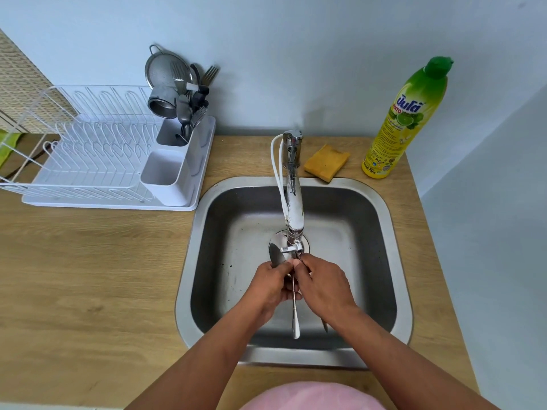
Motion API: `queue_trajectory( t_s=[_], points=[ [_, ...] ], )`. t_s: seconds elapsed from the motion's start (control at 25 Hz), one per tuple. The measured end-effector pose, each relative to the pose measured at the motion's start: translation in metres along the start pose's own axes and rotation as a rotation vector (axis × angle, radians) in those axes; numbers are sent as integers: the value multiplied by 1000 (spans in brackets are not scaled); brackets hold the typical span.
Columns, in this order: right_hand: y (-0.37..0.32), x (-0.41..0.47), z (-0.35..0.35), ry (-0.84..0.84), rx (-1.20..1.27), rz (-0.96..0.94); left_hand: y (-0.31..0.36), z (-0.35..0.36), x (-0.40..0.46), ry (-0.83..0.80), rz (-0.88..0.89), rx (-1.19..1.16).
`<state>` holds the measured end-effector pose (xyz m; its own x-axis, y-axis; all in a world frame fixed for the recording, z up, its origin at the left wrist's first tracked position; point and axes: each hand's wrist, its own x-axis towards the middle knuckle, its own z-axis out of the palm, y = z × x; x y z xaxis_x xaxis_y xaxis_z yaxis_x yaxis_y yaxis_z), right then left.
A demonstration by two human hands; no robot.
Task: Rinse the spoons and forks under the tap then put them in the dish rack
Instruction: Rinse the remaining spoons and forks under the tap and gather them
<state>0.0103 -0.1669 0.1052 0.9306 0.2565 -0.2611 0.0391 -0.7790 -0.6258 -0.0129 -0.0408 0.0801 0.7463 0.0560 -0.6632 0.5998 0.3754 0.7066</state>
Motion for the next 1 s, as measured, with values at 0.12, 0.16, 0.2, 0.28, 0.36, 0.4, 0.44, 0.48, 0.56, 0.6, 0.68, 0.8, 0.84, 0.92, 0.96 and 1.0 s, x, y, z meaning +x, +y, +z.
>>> queue_trajectory(
  t_s=[0.12,0.16,0.2,0.28,0.36,0.4,0.44,0.48,0.56,0.6,0.68,0.8,0.84,0.92,0.96,1.0],
  points=[
    [5,2,2,-86,69,-58,4,-2,0,-54,-10,-92],
    [7,2,3,-117,104,-67,5,-3,1,-62,-13,-92],
    [9,3,4,-143,139,-68,7,-3,1,-64,-14,-64],
    [15,3,5,-173,210,-70,11,-3,2,-49,-10,56],
    [15,1,7,-199,268,-91,15,-3,3,-8,15,226],
    [14,0,8,-219,286,-96,17,-4,4,19,41,341],
    [14,0,8,-236,298,-103,19,-5,6,44,74,460],
    [14,0,8,-244,307,-114,20,-6,8,58,108,548],
    [15,1,7,-248,326,-137,20,-6,10,39,143,549],
    [16,1,6,-254,332,-141,20,-5,12,14,128,466],
    [17,0,6,-280,323,-125,21,-3,15,-37,62,246],
    [18,-1,7,-322,367,-73,17,0,21,-74,24,27],
    [17,-1,7,-337,401,-51,15,1,22,-55,24,4],
    [17,-1,6,-375,518,5,12,1,25,-1,12,-67],
    [17,-1,6,-396,597,47,11,1,26,5,5,-120],
    [16,-1,5,-420,676,98,12,2,27,9,1,-164]
  ],
)
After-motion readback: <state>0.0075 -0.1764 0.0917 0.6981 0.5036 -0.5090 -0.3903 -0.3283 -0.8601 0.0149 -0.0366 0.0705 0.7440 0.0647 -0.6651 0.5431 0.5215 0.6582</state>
